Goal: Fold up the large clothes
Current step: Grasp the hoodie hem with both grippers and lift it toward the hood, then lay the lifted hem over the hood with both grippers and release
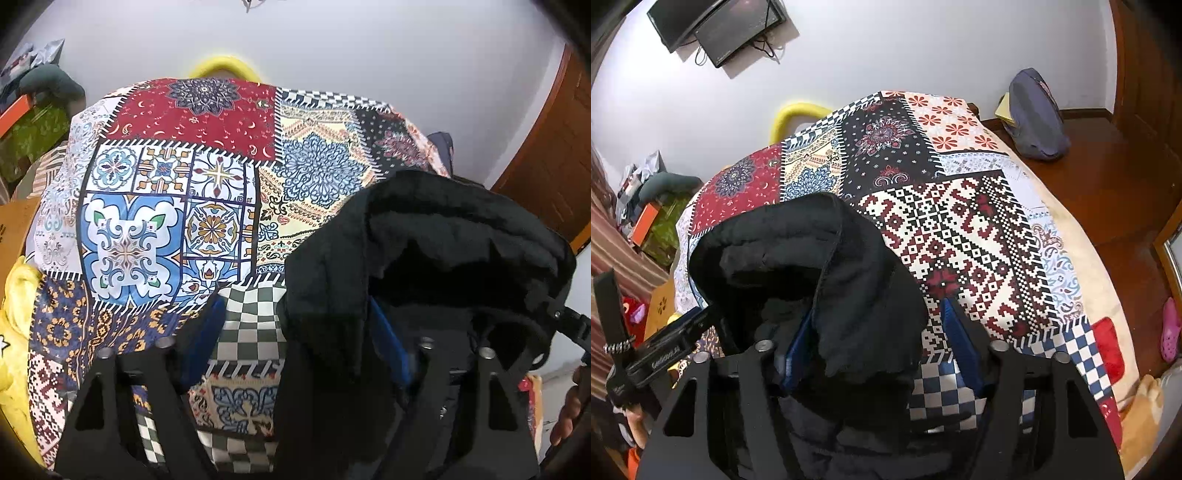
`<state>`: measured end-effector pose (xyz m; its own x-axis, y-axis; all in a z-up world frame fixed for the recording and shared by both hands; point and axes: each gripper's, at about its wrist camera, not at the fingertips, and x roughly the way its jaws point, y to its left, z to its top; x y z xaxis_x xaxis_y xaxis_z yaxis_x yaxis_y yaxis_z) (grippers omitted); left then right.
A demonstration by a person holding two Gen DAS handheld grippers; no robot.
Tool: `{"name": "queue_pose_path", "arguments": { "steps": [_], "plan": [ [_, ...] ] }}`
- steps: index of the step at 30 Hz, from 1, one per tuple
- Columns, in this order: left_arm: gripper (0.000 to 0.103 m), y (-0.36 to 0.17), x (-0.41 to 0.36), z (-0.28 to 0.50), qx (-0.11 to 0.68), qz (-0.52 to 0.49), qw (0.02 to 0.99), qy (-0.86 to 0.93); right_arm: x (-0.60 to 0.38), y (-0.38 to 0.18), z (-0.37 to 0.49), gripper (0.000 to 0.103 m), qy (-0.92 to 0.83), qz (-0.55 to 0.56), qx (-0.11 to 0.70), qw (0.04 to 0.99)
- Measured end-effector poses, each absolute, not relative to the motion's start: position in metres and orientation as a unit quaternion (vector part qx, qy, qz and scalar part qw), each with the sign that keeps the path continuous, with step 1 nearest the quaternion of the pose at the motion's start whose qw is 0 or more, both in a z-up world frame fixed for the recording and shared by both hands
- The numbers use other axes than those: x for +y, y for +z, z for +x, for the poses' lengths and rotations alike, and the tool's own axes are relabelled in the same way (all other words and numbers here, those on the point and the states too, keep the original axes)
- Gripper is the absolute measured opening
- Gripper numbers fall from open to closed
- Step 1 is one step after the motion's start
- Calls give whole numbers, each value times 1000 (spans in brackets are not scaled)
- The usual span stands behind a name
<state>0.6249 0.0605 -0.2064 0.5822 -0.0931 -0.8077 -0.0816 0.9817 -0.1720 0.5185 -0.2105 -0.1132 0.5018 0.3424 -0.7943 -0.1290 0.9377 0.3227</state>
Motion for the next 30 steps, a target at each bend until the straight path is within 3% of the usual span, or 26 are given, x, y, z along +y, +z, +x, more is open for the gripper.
{"name": "queue_pose_path", "arguments": {
  "steps": [1,2,5,9,20,30],
  "plan": [
    [46,-209,59,628,463,-91,882,-8,-208,-115,518,43,139,105,479,860],
    [35,-212,56,629,469,-88,878,-21,-207,-116,518,39,136,98,480,861],
    [26,-209,49,624,459,-56,886,-26,-200,-114,515,20,142,72,471,868],
    [15,-185,52,599,441,-45,896,-36,-191,-97,498,14,153,49,453,877],
    [14,-94,50,462,384,4,920,-79,-195,-38,402,10,207,28,401,892],
    [14,-115,35,355,401,12,911,-99,-211,-61,321,10,225,24,442,868]
  ]
}}
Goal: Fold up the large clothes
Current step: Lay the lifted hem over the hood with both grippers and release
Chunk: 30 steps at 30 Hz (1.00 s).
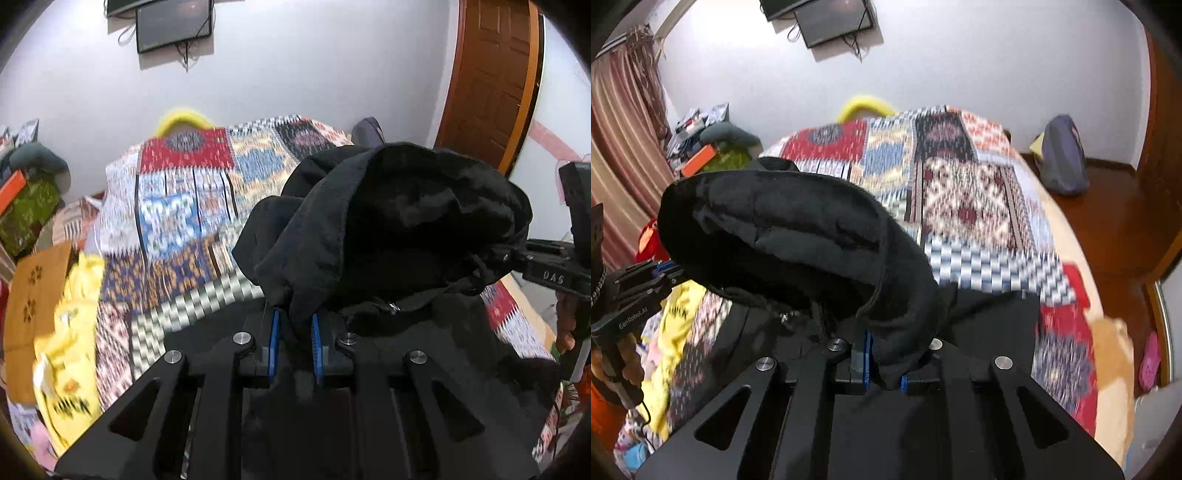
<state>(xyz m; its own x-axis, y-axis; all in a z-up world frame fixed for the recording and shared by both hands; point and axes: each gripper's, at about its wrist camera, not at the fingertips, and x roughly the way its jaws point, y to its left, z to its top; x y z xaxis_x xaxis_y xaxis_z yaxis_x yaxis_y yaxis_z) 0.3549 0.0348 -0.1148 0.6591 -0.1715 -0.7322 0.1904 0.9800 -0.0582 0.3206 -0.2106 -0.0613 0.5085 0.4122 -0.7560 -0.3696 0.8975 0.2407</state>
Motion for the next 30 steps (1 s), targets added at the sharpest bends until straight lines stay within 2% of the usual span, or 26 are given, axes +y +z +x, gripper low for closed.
{"name": "queue_pose_path", "arguments": {
  "steps": [9,14,16,22,30],
  "plan": [
    [16,-180,34,301,464,-14,880,-105,-210,-98,275,12,219,-8,464,858],
    [16,-208,30,286,494,1,863,-104,-217,-112,265,23,215,1,485,848],
    [16,-212,28,279,497,13,861,-105,-219,-118,256,27,210,-8,505,837],
    [16,-208,36,253,500,22,859,-104,-235,-127,232,30,210,-26,545,811],
    [19,-162,72,233,465,18,882,-67,-274,-110,217,34,174,-21,540,823]
  ]
}}
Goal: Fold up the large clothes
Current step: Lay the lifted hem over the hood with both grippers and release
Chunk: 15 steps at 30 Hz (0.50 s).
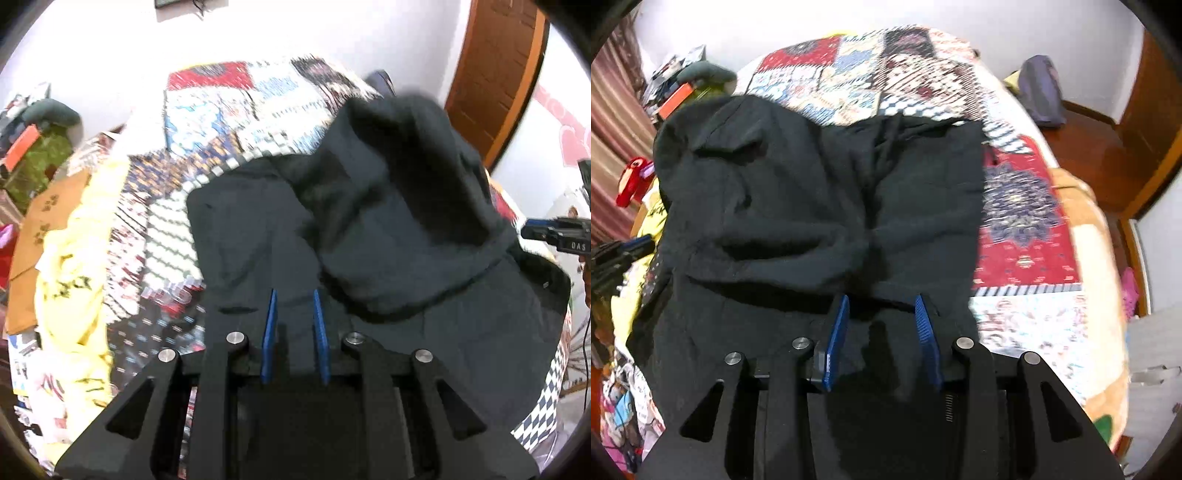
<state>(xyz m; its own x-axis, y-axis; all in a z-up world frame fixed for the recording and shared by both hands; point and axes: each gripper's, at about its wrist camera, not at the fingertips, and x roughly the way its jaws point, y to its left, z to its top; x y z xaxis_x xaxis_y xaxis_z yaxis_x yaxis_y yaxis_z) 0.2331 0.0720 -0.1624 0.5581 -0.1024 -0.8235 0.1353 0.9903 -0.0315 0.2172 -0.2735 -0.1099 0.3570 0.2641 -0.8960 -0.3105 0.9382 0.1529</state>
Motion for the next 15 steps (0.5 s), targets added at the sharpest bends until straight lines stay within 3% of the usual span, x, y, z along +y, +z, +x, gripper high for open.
{"name": "queue_pose_path", "arguments": {
  "steps": [2,4,9,15],
  "plan": [
    [24,-147,80,237,450,12,891,-59,-279,-98,219,34,168,-15,529,831],
    [35,-130,86,244,432,6,900,-55,-283,-85,225,34,169,0,516,840],
    [38,-91,84,273,397,-6,916,-57,-272,-52,247,41,175,17,474,863],
    [50,-69,60,324,377,-2,923,-83,-230,-25,274,43,216,8,431,876]
  ]
}}
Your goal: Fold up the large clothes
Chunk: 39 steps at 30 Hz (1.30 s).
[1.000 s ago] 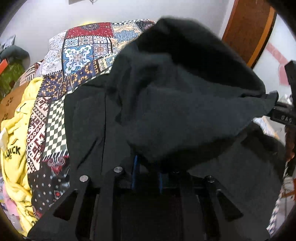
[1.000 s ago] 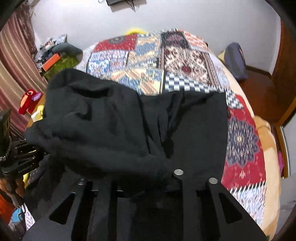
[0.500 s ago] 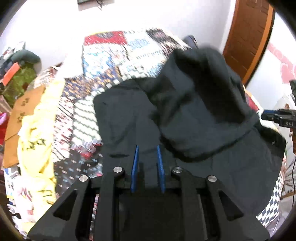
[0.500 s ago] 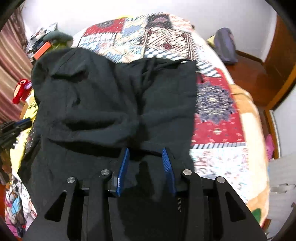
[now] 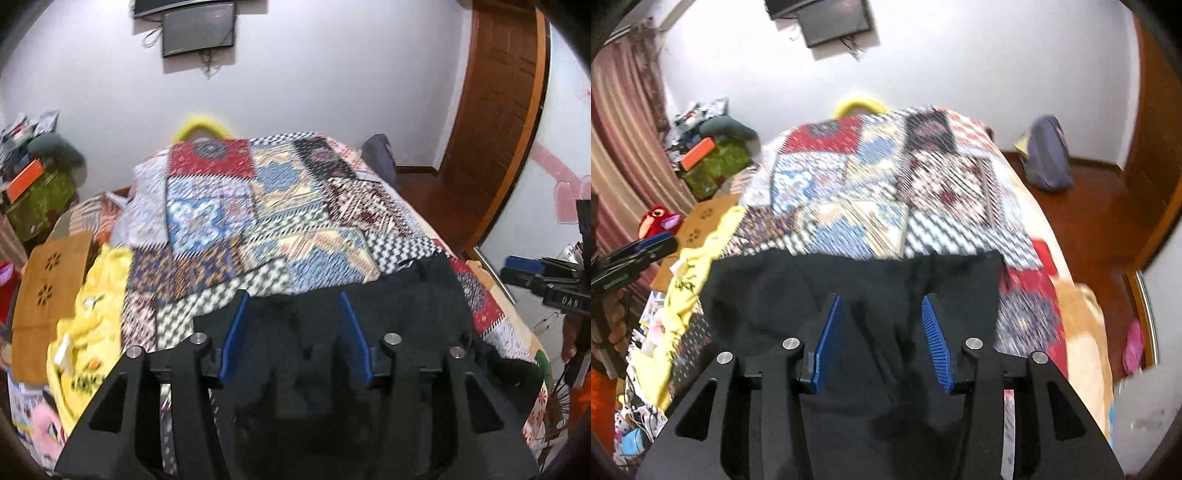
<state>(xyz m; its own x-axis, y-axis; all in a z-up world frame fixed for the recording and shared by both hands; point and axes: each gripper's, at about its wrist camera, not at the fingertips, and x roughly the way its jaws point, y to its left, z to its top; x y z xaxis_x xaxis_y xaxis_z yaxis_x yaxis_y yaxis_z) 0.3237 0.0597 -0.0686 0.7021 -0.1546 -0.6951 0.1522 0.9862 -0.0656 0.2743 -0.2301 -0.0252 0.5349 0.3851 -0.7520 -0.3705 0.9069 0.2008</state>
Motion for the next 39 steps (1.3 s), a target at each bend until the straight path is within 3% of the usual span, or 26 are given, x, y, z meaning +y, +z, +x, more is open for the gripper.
{"name": "queue_pose_path", "arguments": {
  "steps": [8,18,26,34,39],
  "plan": [
    [55,-115,36,376,436,-20,894,-104,-180,-49,315,49,253,34,459,851],
    [56,-195,30,347,499,-1,859,-112,-162,-116,287,49,282,-15,525,802],
    [74,-232,36,332,488,-29,869,-72,-151,-149,266,50,274,-64,524,804],
    [74,-212,39,325,491,-26,868,-71,-151,-138,263,50,257,-79,542,796],
    [74,-175,56,299,461,-25,885,-63,-162,-115,248,58,244,-87,533,806]
  ]
}}
